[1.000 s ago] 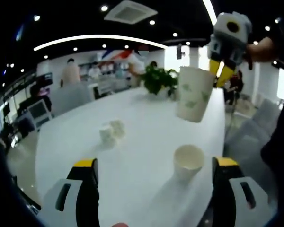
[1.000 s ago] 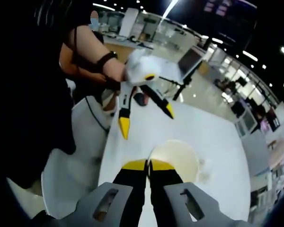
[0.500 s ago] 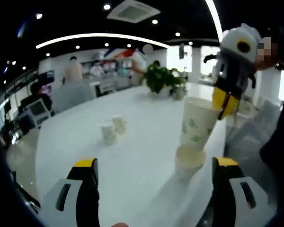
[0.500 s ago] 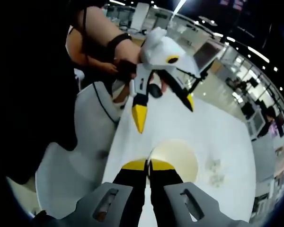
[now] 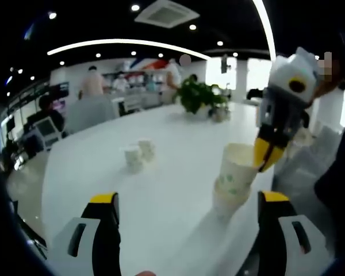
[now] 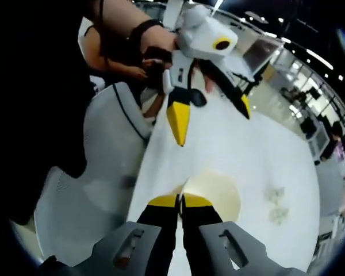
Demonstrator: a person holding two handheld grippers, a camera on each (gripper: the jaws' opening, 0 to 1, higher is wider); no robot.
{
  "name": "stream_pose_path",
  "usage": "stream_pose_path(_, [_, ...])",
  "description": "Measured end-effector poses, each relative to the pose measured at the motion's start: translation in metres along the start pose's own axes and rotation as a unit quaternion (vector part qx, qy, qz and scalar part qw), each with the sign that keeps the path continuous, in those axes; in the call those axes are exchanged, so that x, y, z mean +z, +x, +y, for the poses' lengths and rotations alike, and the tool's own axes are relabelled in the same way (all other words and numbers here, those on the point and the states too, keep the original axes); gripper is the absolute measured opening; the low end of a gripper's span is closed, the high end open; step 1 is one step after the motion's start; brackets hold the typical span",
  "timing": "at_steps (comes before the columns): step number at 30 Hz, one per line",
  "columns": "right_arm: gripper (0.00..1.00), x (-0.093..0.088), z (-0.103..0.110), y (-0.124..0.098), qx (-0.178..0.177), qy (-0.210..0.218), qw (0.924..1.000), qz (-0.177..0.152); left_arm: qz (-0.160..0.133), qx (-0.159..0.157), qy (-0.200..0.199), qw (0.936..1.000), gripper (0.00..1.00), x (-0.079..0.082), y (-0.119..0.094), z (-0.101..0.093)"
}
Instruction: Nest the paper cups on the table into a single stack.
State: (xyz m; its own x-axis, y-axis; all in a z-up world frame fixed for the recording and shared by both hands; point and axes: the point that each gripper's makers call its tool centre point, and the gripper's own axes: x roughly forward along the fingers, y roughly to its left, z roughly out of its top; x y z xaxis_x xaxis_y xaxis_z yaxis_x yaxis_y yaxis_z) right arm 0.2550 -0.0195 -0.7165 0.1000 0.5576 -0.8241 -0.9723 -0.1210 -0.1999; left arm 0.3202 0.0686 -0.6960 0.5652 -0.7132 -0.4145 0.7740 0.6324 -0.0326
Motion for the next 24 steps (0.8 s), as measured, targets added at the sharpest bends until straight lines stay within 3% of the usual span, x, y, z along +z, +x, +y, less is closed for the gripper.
stream_pose_path(9, [0.0,-0.012,0.005,0.02,0.013,0.021,0.9996,0.017,0.001,-0.003,-0.01,0.9999,0.99,-0.004,0.0,-0.003])
stream_pose_path(24, [0.0,-0.02,0.008,0.033,0.028,0.02,0.9988,0.033,0.005,0.001,-0.014,0.9999,0.99,-0.009,-0.001,-0.003])
